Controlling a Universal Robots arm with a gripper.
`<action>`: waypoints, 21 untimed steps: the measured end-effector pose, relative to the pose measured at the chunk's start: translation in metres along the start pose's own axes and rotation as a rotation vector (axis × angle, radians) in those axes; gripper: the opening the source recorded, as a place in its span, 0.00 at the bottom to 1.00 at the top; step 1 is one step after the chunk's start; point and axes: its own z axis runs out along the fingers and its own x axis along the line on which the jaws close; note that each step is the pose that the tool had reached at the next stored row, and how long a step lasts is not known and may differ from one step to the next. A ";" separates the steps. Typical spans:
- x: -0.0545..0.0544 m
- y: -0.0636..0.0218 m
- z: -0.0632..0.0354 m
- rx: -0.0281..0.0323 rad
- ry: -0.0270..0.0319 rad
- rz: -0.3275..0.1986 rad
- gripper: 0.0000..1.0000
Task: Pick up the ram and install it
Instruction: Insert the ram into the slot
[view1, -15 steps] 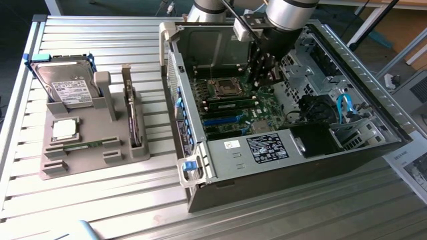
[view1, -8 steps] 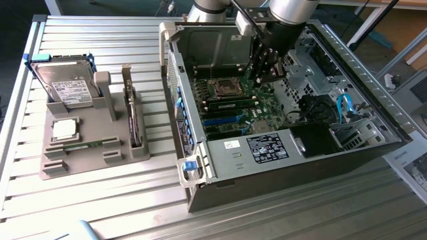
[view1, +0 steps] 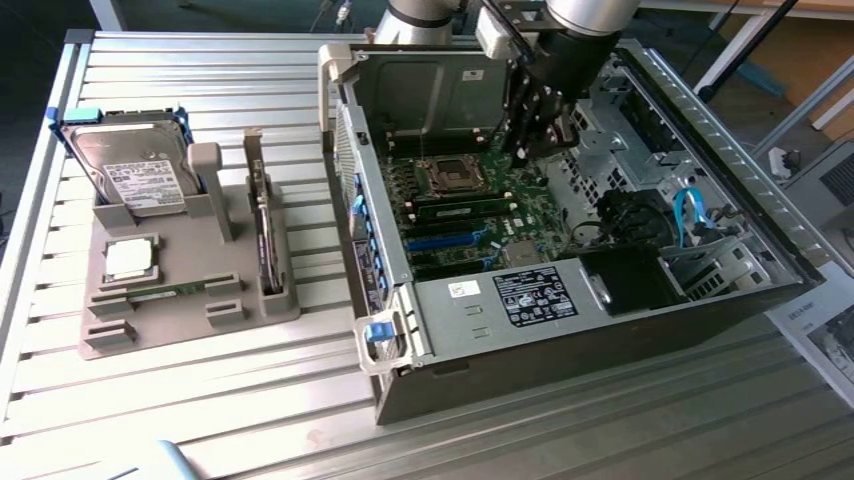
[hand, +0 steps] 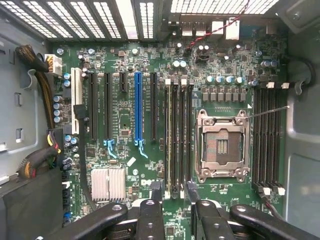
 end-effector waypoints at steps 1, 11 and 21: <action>0.000 -0.0001 -0.0012 -0.0001 0.0003 0.000 0.31; 0.000 -0.0005 -0.0060 -0.0002 0.0012 0.000 0.31; 0.000 -0.0008 -0.0133 -0.0009 0.0011 0.000 0.31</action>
